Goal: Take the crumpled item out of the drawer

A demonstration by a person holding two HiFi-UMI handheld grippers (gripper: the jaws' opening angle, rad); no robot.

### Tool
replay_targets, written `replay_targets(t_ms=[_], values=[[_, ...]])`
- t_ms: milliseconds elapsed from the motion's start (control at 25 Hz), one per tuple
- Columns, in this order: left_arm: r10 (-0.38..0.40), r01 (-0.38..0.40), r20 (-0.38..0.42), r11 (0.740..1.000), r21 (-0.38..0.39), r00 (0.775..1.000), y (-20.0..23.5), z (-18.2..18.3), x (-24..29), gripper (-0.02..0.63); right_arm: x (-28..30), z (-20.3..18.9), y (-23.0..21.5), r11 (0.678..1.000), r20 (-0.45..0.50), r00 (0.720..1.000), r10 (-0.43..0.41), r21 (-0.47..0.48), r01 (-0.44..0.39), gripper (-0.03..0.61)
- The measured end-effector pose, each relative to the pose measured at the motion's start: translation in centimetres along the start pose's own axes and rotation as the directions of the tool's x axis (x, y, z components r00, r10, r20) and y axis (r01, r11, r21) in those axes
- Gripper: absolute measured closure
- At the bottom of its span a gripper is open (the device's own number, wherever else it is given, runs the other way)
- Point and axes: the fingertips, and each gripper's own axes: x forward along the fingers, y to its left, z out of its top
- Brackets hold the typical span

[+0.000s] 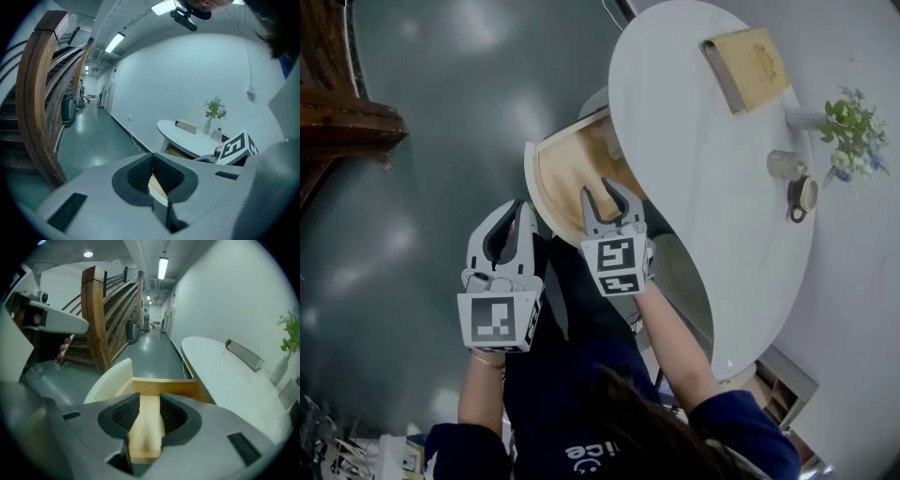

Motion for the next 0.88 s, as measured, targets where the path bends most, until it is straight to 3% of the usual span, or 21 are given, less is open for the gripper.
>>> replay_targets(t_ms=[400,880], values=[[-0.007,0.005,-0.024,0.997,-0.075,1.0,2.1,-2.7,0.8,0.609,6.0,-1.9,-1.6,0.986,-0.11,0.99,-0.092,-0.15,0.075,0.353],[0.0,-0.005,-0.039,0.99,-0.139,0.999,3.2,-5.6,0.7,0.609,11.1,-4.7,-5.2,0.955,-0.239,0.942,-0.237,-0.238,0.18,0.294]])
